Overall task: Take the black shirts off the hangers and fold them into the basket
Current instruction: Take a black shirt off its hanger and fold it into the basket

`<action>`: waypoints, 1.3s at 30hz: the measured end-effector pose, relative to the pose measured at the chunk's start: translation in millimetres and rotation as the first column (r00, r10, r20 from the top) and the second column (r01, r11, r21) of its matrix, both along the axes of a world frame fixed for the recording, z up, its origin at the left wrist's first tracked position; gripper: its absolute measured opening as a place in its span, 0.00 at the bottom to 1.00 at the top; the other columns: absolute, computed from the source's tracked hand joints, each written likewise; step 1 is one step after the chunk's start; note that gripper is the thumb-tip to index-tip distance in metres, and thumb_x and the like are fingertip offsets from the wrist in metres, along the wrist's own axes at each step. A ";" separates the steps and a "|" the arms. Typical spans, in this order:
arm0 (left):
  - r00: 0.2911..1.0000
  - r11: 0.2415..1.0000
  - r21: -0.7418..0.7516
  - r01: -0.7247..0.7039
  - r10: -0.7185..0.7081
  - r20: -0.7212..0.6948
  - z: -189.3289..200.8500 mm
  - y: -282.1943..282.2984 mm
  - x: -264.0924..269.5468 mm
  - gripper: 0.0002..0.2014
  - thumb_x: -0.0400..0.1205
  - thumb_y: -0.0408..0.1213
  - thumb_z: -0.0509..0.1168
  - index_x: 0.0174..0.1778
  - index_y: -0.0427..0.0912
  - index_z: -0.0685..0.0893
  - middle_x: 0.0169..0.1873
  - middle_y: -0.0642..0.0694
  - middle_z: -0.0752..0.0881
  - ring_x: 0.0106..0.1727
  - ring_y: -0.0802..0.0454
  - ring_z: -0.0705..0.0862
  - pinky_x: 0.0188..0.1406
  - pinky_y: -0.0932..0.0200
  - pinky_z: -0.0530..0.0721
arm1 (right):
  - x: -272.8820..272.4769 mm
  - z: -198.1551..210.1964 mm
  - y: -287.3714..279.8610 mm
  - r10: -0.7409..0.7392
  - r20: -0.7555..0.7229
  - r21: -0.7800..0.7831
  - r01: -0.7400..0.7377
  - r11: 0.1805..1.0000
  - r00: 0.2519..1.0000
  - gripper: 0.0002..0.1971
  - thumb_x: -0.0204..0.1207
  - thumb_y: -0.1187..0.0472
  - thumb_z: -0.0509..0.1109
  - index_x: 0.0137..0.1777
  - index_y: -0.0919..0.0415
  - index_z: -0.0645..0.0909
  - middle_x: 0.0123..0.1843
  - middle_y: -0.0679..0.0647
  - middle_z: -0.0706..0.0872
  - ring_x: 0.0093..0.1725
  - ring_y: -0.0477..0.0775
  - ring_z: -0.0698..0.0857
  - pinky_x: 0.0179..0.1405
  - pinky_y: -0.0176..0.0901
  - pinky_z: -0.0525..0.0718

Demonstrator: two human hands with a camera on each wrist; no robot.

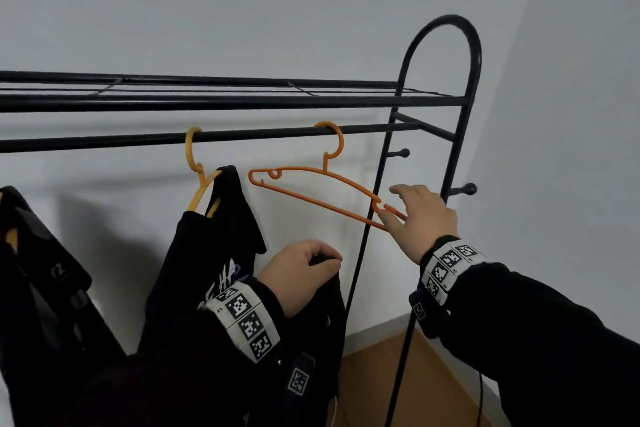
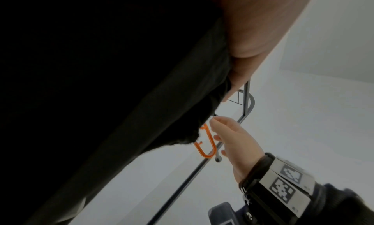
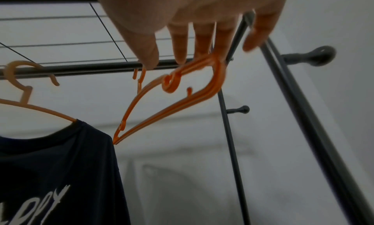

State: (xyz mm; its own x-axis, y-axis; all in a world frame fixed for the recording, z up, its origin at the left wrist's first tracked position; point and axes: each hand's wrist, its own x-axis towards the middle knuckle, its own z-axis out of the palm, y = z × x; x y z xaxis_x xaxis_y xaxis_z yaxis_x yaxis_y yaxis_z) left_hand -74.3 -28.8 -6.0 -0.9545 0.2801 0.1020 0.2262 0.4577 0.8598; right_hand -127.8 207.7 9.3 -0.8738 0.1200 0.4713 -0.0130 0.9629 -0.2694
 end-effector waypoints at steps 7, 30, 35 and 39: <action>0.993 0.991 -0.069 0.113 -0.116 -0.039 4.3 52.1 25.3 0.07 0.84 0.45 0.65 0.53 0.57 0.88 0.45 0.60 0.88 0.48 0.63 0.86 0.47 0.68 0.83 | 80.1 -19.6 35.5 0.418 -0.209 0.098 -0.406 0.908 0.884 0.12 0.79 0.49 0.63 0.35 0.50 0.77 0.34 0.42 0.75 0.35 0.47 0.75 0.34 0.45 0.75; 0.973 0.652 -0.729 0.208 -0.213 0.087 -12.3 206.4 89.7 0.14 0.75 0.56 0.65 0.54 0.60 0.83 0.46 0.56 0.87 0.47 0.56 0.86 0.49 0.57 0.85 | 207.0 -56.6 232.9 0.122 0.165 -0.775 0.052 0.630 0.979 0.17 0.80 0.69 0.57 0.54 0.52 0.85 0.29 0.54 0.86 0.19 0.55 0.79 0.16 0.36 0.74; 0.959 0.611 -0.742 0.276 -0.220 0.176 -33.9 239.3 95.4 0.17 0.84 0.56 0.54 0.45 0.49 0.83 0.49 0.47 0.89 0.52 0.47 0.87 0.50 0.55 0.82 | 218.0 -38.7 225.6 0.221 0.135 -0.795 -0.027 0.606 0.966 0.19 0.77 0.68 0.56 0.47 0.49 0.87 0.35 0.70 0.87 0.27 0.64 0.83 0.23 0.43 0.78; 0.985 0.768 -0.617 0.172 -0.135 0.107 -33.2 245.9 89.8 0.16 0.87 0.46 0.51 0.57 0.50 0.85 0.61 0.45 0.87 0.63 0.42 0.84 0.57 0.55 0.79 | 223.8 -38.6 254.6 0.063 0.265 -0.417 0.056 0.907 0.962 0.12 0.76 0.59 0.61 0.48 0.44 0.85 0.46 0.48 0.91 0.46 0.53 0.88 0.49 0.43 0.85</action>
